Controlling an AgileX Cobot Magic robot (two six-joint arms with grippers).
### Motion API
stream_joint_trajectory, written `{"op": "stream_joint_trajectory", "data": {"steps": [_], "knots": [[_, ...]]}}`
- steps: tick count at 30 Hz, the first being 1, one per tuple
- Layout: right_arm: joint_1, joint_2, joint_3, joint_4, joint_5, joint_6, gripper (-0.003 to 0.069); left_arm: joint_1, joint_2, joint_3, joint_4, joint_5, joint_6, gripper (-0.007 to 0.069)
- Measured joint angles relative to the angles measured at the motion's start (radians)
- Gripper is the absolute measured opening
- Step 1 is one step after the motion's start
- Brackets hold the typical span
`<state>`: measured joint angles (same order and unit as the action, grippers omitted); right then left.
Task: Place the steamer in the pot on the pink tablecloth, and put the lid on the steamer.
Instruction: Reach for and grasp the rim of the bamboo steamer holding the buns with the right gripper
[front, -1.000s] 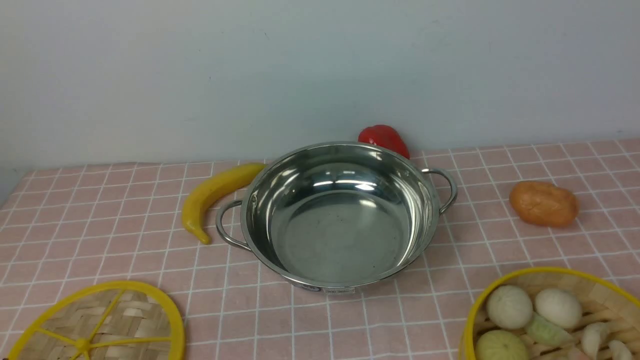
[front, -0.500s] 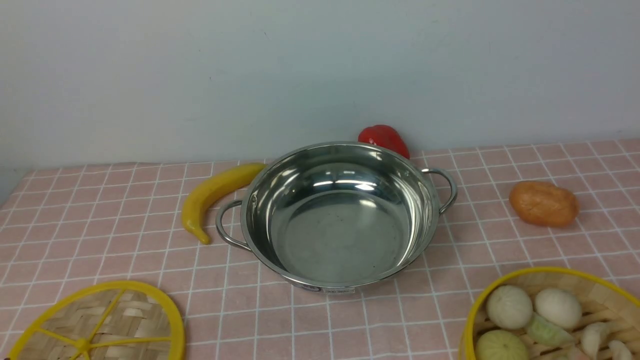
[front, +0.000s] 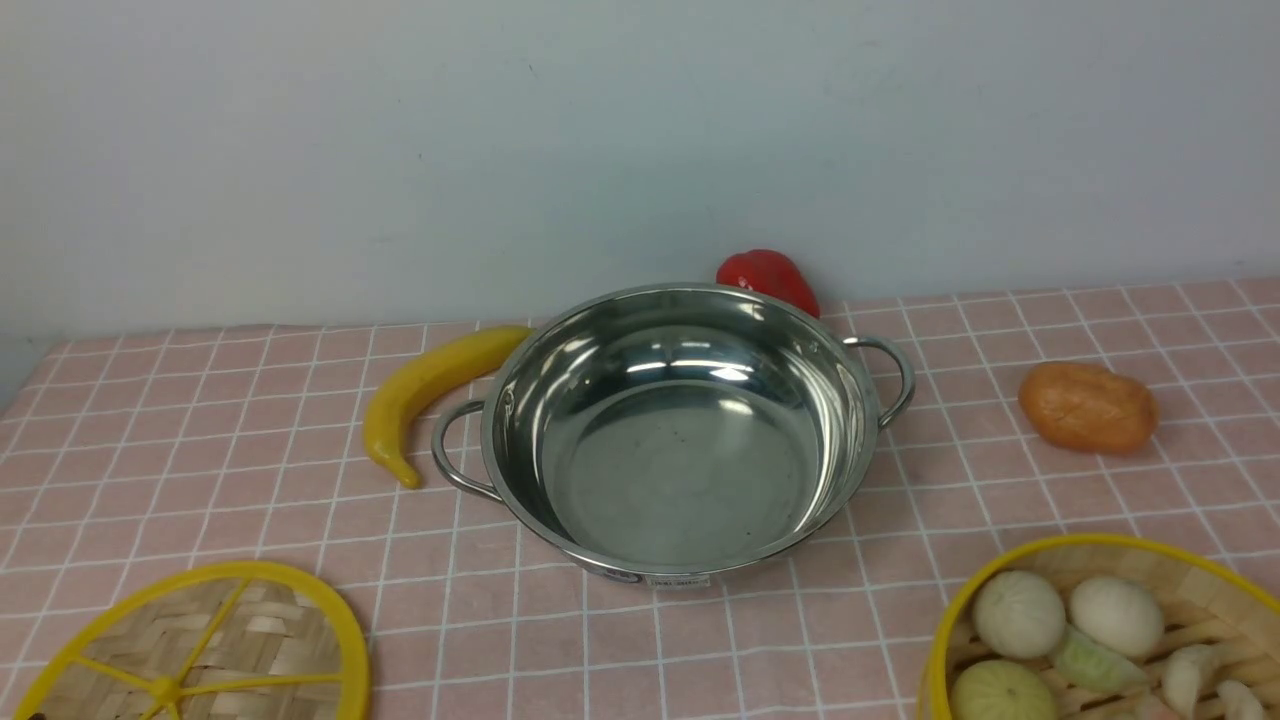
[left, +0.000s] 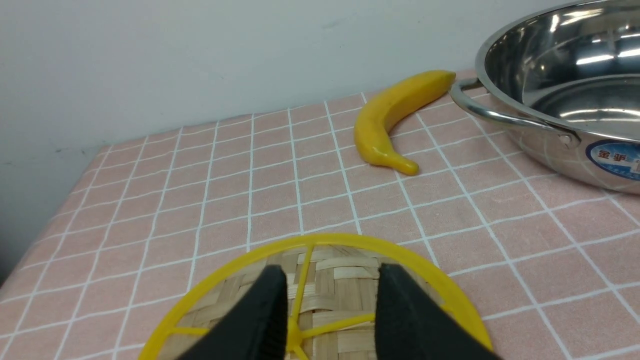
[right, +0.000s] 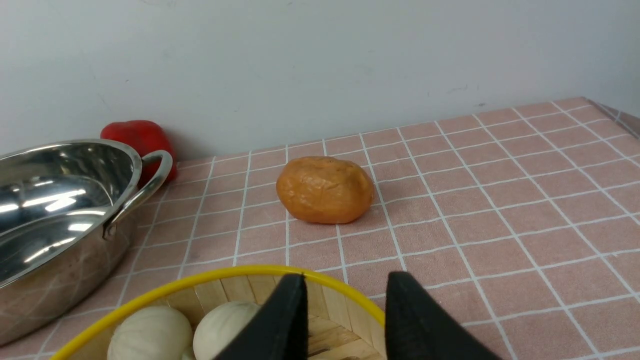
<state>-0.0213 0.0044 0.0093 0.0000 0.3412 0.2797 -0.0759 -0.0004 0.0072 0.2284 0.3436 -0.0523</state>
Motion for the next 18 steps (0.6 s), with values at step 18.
{"op": "stream_joint_trajectory", "data": {"steps": [18], "knots": [[0.000, 0.053, -0.431, 0.094, 0.248, 0.031, 0.0240, 0.000, 0.000, 0.000, 0.000, 0.000, 0.000, 0.0243]]}}
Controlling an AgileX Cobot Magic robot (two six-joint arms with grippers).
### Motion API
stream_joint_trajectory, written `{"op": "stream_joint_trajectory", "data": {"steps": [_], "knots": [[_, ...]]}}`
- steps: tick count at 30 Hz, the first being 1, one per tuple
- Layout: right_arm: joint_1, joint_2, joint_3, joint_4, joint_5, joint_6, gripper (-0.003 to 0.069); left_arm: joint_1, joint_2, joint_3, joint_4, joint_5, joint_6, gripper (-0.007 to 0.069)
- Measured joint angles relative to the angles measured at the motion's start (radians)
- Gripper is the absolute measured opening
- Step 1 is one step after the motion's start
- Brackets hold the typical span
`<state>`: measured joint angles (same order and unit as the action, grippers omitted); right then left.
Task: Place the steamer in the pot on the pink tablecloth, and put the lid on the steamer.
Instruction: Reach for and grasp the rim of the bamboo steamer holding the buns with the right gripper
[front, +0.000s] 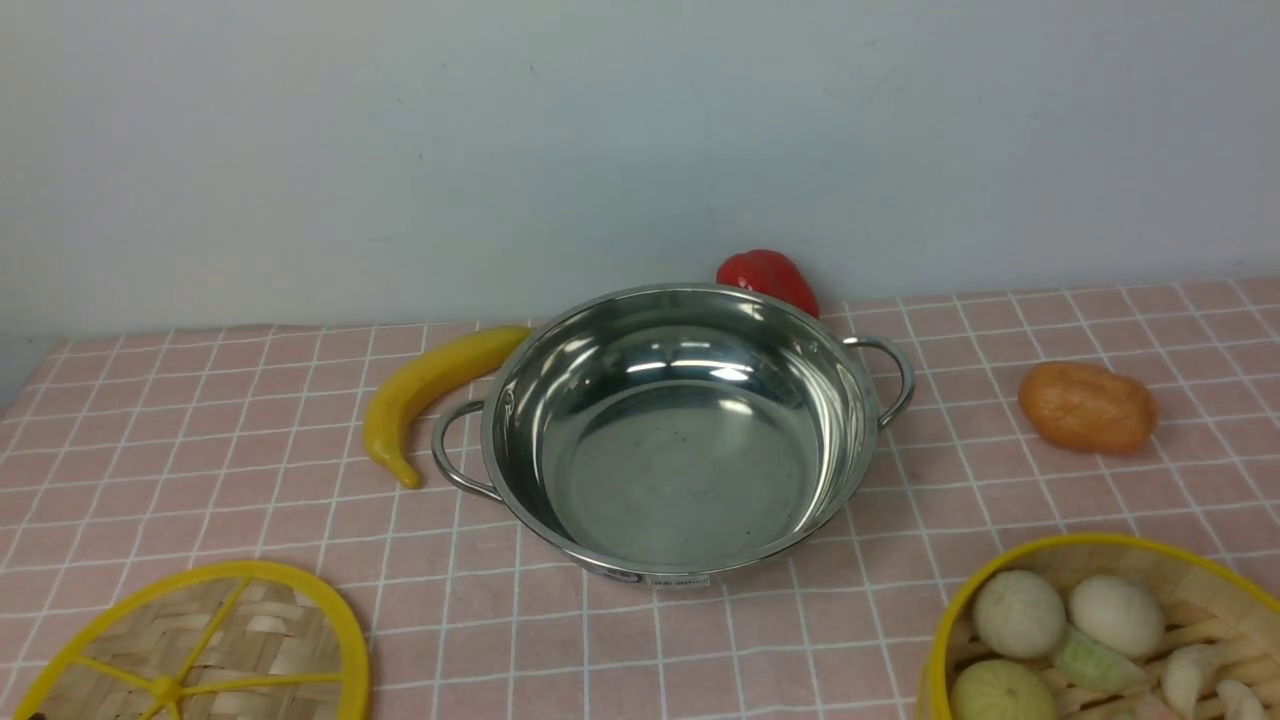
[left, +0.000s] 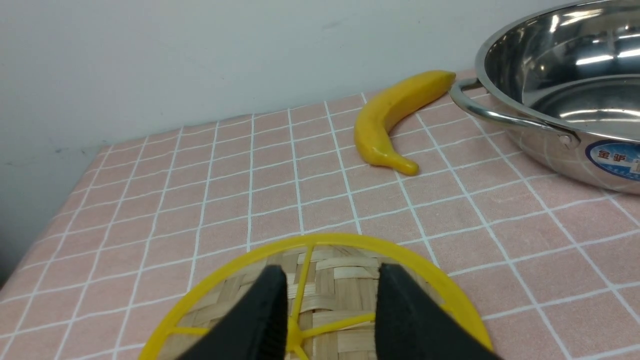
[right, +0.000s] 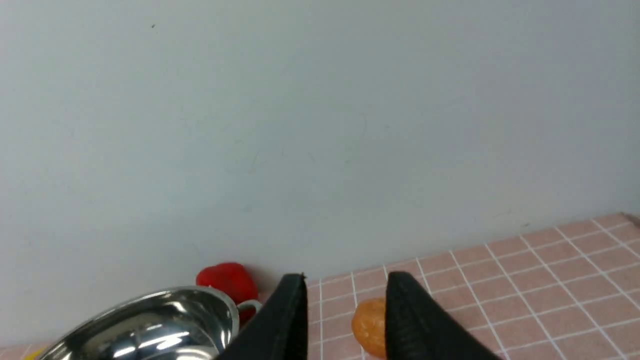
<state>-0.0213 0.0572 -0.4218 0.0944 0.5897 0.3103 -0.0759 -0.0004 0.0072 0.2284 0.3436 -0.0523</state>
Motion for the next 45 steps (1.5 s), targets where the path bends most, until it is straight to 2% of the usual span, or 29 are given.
{"op": "stream_joint_trajectory", "data": {"steps": [2, 6, 10, 12, 14, 16, 17, 20, 23, 29, 32, 33, 35, 36, 37, 38, 41, 43, 45], "knots": [[0.000, 0.021, -0.077, 0.023, 0.103, 0.000, 0.0240, 0.000, 0.000, 0.000, 0.000, 0.000, 0.000, 0.0243], [0.000, 0.036, -0.135, 0.091, 0.144, 0.008, 0.0240, 0.000, 0.000, 0.000, 0.000, 0.000, 0.000, 0.0243], [0.000, 0.043, -0.151, 0.277, 0.151, 0.009, 0.0240, 0.000, 0.000, 0.000, 0.000, 0.000, 0.000, 0.0243], [0.000, 0.067, -0.166, 0.355, 0.208, -0.026, 0.0240, 0.000, 0.000, 0.000, 0.000, 0.000, 0.000, 0.0243], [0.000, 0.113, -0.184, 0.424, 0.306, -0.101, 0.0240, 0.000, 0.000, 0.000, 0.000, 0.000, 0.000, 0.0243], [0.000, 0.188, -0.205, 0.505, 0.444, -0.249, 0.0240, 0.000, 0.000, 0.000, 0.000, 0.000, 0.000, 0.0243], [0.000, 0.206, -0.209, 0.517, 0.457, -0.265, 0.0240, 0.000, 0.000, 0.000, 0.000, 0.000, 0.000, 0.0243], [0.000, 0.355, -0.243, 0.561, 0.606, -0.551, 0.0240, 0.000, 0.000, 0.000, 0.000, 0.000, 0.000, 0.0243], [0.000, 0.504, -0.270, 0.573, 0.630, -0.766, 0.0246, 0.000, 0.000, 0.000, 0.000, 0.000, 0.000, 0.0243], [0.007, 0.707, -0.271, 0.577, 0.635, -0.871, 0.0302, 0.000, 0.000, 0.000, 0.000, 0.000, 0.000, 0.0243], [0.045, 0.766, -0.271, 0.572, 0.633, -0.882, 0.0324, 0.000, 0.000, 0.000, 0.000, 0.000, 0.000, 0.0243], [0.112, 0.821, -0.271, 0.559, 0.625, -0.888, 0.0338, 0.000, 0.000, 0.000, 0.000, 0.000, 0.000, 0.0243], [0.171, 0.853, -0.271, 0.532, 0.614, -0.887, 0.0342, 0.000, 0.000, 0.000, 0.000, 0.000, 0.000, 0.0243], [0.235, 0.891, -0.271, 0.489, 0.600, -0.870, 0.0346, 0.000, 0.000, 0.000, 0.000, 0.000, 0.000, 0.0243], [0.235, 0.891, -0.271, 0.489, 0.598, -0.865, 0.0346, 0.000, 0.000, 0.000, 0.000, 0.000, 0.000, 0.0243], [0.320, 0.946, -0.271, 0.407, 0.581, -0.812, 0.0348, 0.000, 0.000, 0.000, 0.000, 0.000, 0.000, 0.0243], [0.447, 1.021, -0.272, 0.245, 0.558, -0.687, 0.0348, 0.000, 0.000, 0.000, 0.000, 0.000, 0.000, 0.0243], [0.498, 1.051, -0.272, 0.200, 0.542, -0.632, 0.0348, 0.000, 0.000, 0.000, 0.000, 0.000, 0.000, 0.0243], [0.606, 1.105, -0.273, 0.130, 0.495, -0.537, 0.0348, 0.000, 0.000, 0.000, 0.000, 0.000, 0.000, 0.0243]]}}
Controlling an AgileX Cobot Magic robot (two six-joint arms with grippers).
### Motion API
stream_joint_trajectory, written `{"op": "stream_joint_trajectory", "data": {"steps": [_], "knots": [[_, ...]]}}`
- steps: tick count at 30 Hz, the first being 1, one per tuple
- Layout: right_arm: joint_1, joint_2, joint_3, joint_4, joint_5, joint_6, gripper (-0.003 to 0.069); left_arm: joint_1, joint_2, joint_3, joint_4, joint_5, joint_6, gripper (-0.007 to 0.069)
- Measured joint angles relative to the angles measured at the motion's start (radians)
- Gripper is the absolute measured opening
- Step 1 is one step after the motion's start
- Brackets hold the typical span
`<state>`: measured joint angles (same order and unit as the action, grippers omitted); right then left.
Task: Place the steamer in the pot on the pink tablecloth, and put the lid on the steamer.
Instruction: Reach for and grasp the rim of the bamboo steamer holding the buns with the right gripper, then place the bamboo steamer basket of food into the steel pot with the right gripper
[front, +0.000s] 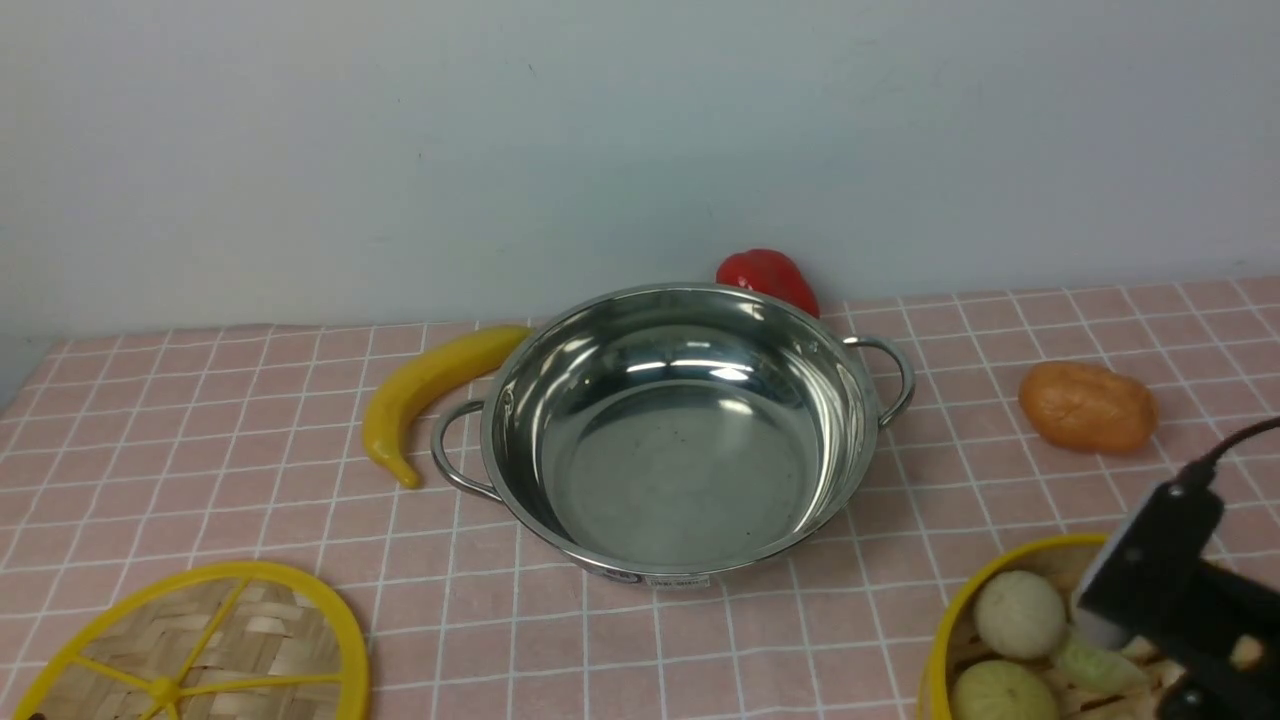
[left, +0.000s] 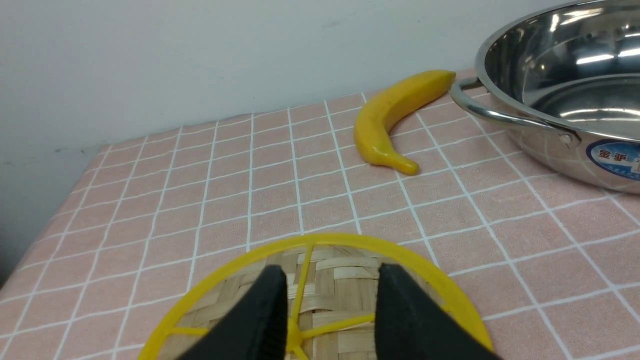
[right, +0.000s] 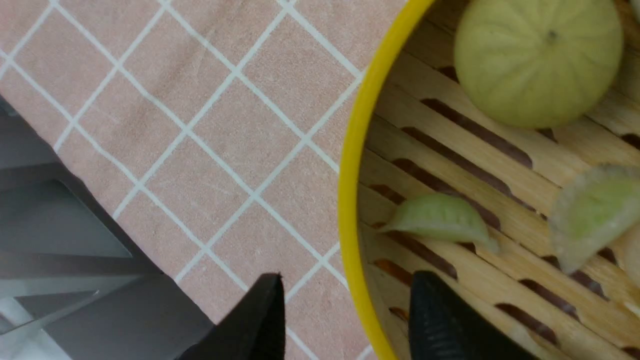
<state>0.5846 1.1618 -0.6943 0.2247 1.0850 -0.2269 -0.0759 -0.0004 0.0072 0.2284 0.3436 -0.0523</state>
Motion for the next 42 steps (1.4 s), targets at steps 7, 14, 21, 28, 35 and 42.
{"op": "stream_joint_trajectory", "data": {"steps": [7, 14, 21, 28, 35, 42], "knots": [[0.139, 0.129, 0.000, -0.025, -0.117, 0.118, 0.0348, 0.000, 0.000, 0.000, 0.000, 0.000, 0.000, 0.0243], [0.143, 0.233, 0.000, -0.111, -0.158, 0.155, 0.0348, 0.000, 0.000, 0.000, 0.000, 0.000, 0.000, 0.0243], [0.143, 0.307, -0.002, -0.140, -0.184, 0.172, 0.0324, 0.000, 0.000, 0.000, 0.000, 0.000, 0.000, 0.0243], [0.143, 0.310, -0.003, -0.129, -0.180, 0.201, 0.0058, 0.000, 0.000, 0.000, 0.000, 0.000, 0.000, 0.0243], [0.144, 0.233, -0.062, -0.207, -0.047, 0.258, 0.0075, 0.000, 0.000, 0.000, 0.000, 0.000, 0.000, 0.0243], [0.144, 0.097, -0.262, -0.258, 0.156, 0.212, 0.0090, 0.000, 0.000, 0.000, 0.000, 0.000, 0.000, 0.0243]]}}
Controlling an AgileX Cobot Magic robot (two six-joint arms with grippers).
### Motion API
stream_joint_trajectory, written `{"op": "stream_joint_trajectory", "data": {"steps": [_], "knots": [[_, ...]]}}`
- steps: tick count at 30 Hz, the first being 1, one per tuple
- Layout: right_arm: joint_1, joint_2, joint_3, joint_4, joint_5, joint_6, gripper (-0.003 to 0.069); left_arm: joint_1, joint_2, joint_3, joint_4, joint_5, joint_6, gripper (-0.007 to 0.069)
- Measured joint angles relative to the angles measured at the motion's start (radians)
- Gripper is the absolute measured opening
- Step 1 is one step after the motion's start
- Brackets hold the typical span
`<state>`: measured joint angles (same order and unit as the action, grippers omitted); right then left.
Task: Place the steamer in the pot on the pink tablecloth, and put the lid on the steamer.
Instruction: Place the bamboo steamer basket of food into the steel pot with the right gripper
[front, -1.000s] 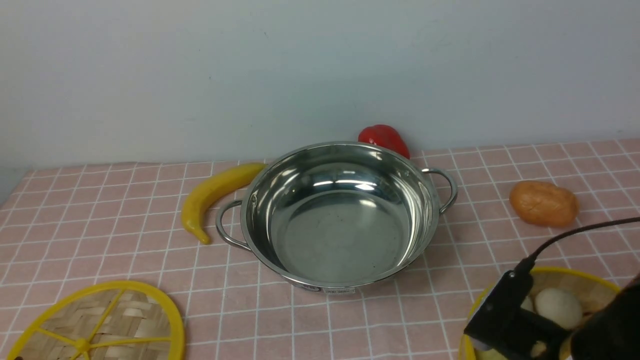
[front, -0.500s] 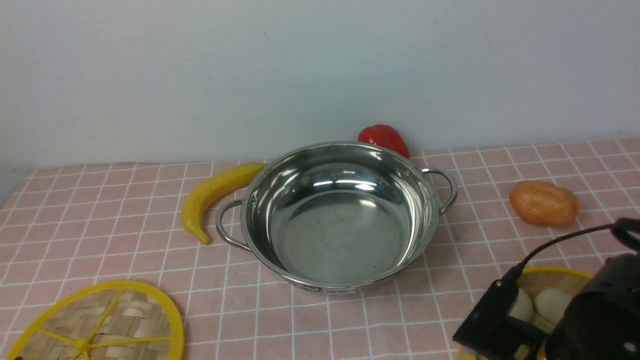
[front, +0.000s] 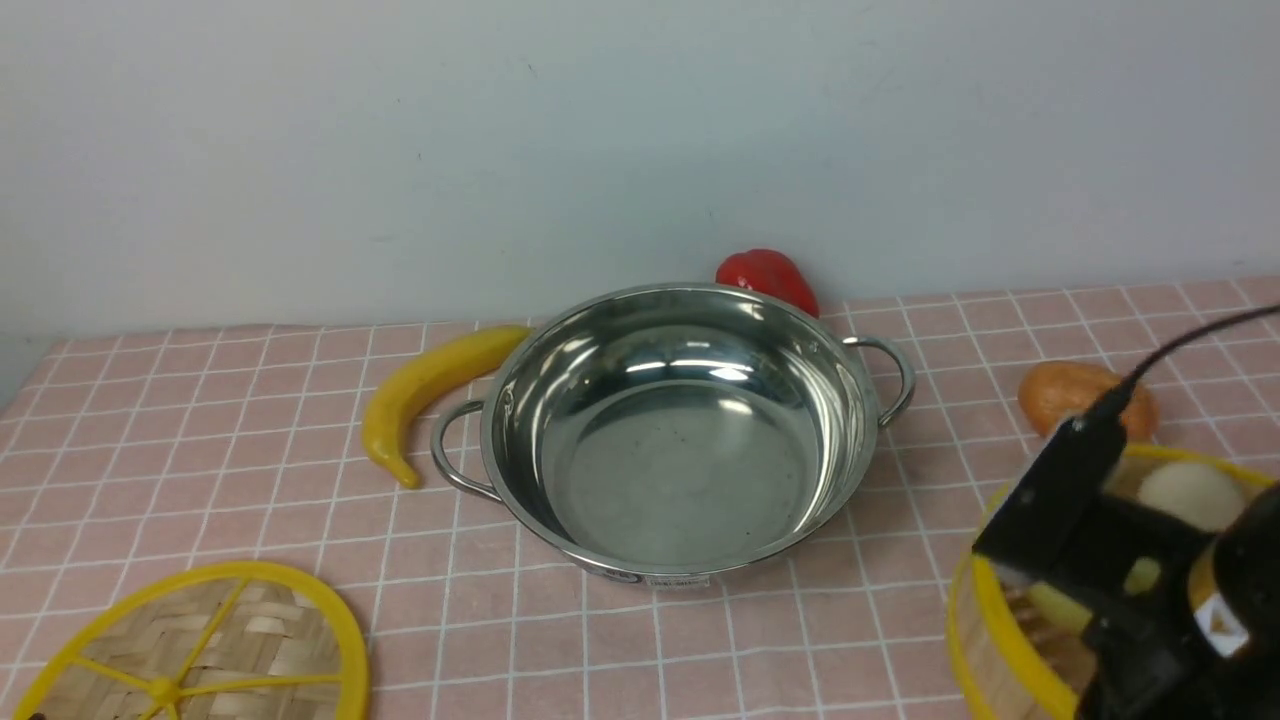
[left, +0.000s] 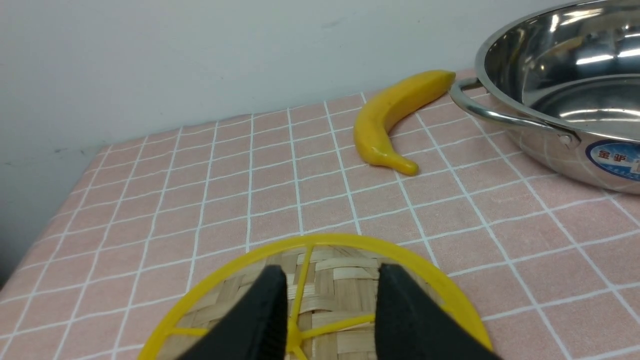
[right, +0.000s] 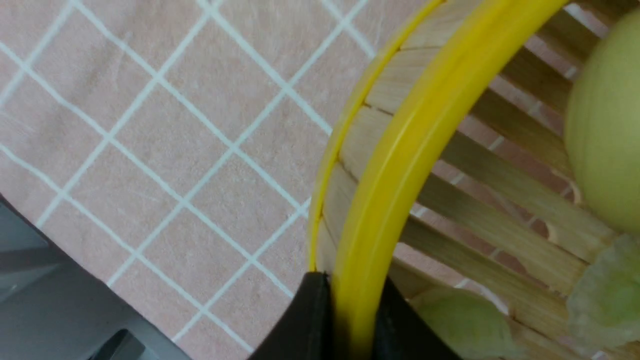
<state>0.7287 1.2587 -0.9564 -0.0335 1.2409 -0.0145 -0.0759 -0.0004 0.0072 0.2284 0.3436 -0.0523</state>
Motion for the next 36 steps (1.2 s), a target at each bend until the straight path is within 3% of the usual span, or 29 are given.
{"op": "stream_joint_trajectory", "data": {"steps": [9, 16, 27, 36], "knots": [[0.075, 0.091, -0.246, -0.010, 0.016, -0.263, 0.0090, 0.000, 0.000, 0.000, 0.000, 0.000, 0.000, 0.0243], [0.129, 0.377, -0.493, -0.137, 0.017, -0.415, 0.0090, 0.000, 0.000, 0.000, 0.000, 0.000, 0.000, 0.0243], [0.137, 0.667, -0.767, -0.168, -0.011, -0.515, 0.0090, 0.000, 0.000, 0.000, 0.000, 0.000, 0.000, 0.0243], [0.137, 0.781, -0.796, -0.214, -0.089, -0.529, 0.0090, 0.000, 0.000, 0.000, 0.000, 0.000, 0.000, 0.0243]]}}
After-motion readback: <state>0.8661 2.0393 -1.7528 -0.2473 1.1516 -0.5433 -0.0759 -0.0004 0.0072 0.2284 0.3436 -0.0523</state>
